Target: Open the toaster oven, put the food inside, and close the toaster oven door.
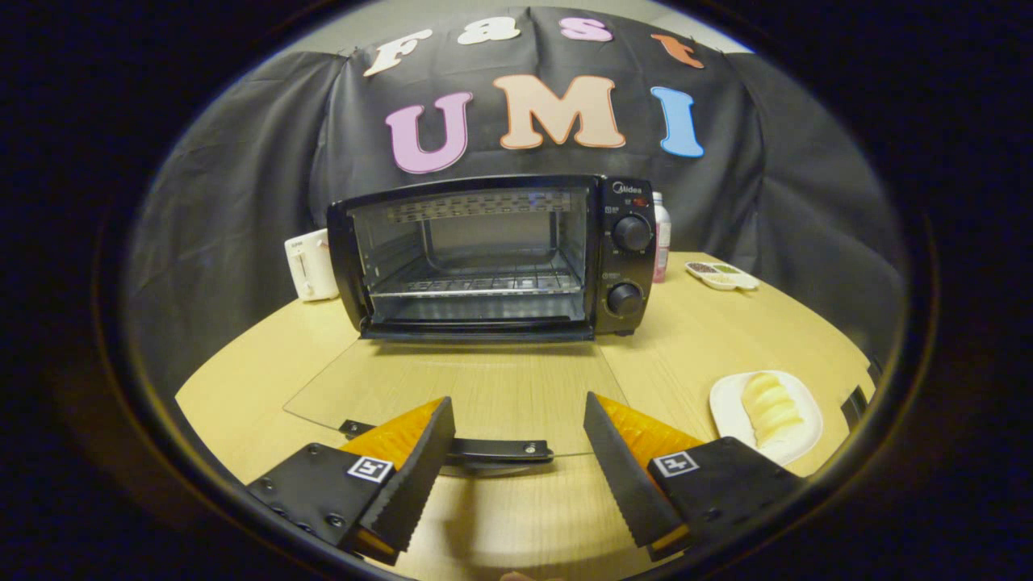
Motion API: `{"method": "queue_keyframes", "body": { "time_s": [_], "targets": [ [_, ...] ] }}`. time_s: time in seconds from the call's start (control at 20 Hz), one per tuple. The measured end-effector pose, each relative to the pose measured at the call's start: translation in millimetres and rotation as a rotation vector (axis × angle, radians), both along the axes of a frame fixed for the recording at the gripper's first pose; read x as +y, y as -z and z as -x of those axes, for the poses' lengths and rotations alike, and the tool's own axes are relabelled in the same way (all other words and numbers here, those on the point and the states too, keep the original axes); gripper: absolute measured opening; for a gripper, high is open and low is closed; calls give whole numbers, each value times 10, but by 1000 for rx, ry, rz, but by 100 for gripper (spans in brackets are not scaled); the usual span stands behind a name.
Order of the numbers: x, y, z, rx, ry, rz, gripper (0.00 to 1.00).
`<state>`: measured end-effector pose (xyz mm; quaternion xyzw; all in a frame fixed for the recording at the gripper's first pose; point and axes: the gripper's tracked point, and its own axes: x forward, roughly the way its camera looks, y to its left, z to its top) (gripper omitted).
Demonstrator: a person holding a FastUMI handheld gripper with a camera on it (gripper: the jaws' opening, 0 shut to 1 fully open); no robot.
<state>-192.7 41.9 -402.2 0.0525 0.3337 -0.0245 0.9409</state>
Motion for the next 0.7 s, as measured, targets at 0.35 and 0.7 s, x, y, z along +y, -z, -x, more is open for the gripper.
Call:
{"method": "queue_keyframes", "body": {
  "time_s": [0.35,0.7],
  "targets": [
    [6,-3,1,-19,-2,-9,100],
    [-2,-30,-52,-43,-13,-25,100]
  ]
}}
